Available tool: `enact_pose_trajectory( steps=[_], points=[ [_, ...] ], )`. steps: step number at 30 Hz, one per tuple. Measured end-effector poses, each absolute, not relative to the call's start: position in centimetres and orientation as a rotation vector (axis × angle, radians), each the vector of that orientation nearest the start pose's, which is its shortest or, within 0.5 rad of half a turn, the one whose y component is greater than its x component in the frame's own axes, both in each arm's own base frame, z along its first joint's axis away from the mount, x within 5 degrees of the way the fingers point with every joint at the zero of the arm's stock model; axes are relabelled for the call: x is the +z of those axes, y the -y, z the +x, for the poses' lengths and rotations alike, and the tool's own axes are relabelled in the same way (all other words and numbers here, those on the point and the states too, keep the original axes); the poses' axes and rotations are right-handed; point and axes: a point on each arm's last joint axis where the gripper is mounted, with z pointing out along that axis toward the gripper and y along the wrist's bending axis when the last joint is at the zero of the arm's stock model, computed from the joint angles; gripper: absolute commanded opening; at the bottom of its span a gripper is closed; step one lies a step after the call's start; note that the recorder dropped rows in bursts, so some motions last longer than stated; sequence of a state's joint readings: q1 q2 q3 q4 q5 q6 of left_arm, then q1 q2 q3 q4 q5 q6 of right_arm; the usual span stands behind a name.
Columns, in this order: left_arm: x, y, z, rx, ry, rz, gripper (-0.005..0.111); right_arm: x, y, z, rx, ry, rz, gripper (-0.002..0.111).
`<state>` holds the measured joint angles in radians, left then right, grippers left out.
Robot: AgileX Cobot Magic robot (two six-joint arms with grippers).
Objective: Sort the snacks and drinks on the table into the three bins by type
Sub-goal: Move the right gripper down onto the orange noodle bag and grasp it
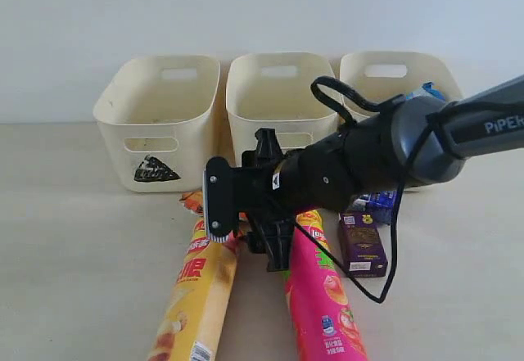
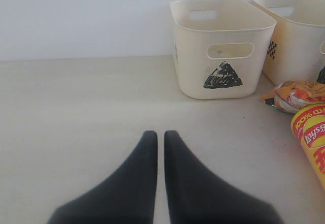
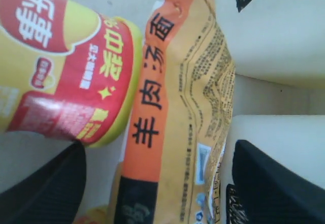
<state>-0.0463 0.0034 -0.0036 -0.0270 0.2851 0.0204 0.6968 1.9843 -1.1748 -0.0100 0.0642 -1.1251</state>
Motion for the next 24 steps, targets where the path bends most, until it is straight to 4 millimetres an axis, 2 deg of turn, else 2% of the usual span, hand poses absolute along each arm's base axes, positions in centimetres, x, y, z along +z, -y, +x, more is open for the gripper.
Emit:
enact_pose_trajectory(
  steps=[6,14,20,24],
  points=[
    [18.8,0.3,5.5,-0.044,-1.768,0.042,0.004,14.6,-26.9,32.1,-0.243,-1.382,-1.906,0.071],
    [18.9,0.3,5.5,-0.044,-1.766,0.041,0.004,13.3,-25.7,33.4,-0.27,-1.408,-1.891,0.07],
    [18.9,0.3,5.5,-0.044,-1.766,0.041,0.004,13.3,-26.0,33.8,-0.296,-1.352,-1.854,0.049],
    [18.9,0.3,5.5,-0.044,-1.766,0.041,0.004,12.9,-26.1,34.0,-0.314,-1.318,-1.857,0.047]
  ],
)
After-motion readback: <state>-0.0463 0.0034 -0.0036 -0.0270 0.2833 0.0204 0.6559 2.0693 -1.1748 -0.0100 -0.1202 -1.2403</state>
